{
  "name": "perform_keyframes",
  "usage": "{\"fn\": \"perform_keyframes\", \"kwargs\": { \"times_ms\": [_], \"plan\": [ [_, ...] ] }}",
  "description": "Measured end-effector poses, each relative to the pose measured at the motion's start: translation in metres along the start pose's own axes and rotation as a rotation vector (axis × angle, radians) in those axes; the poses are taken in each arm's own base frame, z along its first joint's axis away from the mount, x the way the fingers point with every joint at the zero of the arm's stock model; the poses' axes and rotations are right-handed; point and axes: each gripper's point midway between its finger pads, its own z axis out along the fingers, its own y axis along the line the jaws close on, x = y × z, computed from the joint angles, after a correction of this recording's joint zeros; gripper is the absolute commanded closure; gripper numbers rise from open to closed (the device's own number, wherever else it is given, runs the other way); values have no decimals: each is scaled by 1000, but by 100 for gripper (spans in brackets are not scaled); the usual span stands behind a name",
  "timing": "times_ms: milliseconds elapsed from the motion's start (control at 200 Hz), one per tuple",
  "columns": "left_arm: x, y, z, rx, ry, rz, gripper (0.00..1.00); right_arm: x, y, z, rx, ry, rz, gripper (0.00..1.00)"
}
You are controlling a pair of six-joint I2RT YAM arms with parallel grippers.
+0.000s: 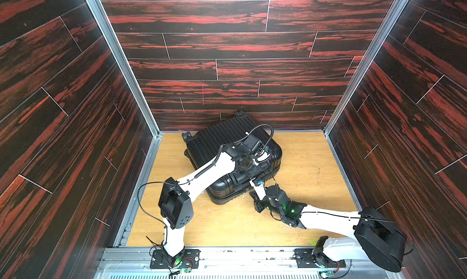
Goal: Close the suitcase zippers
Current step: Zip the zipper on the suitcase.
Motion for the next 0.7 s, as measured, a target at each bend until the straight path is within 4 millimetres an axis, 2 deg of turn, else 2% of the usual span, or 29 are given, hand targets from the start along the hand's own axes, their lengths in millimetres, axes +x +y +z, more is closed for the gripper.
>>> {"fn": "perform_keyframes", "kwargs": {
  "times_ms": [245, 391, 701],
  "plan": [
    [17, 0, -9, 14, 76, 0, 59, 1, -13, 0, 78, 9, 48, 100],
    [21, 0, -9, 17, 93, 6, 59, 1, -12, 0, 77, 12, 55, 100],
    [15, 0, -5, 1, 59, 4, 70, -4, 22, 1, -79, -15, -92, 100]
  ]
}}
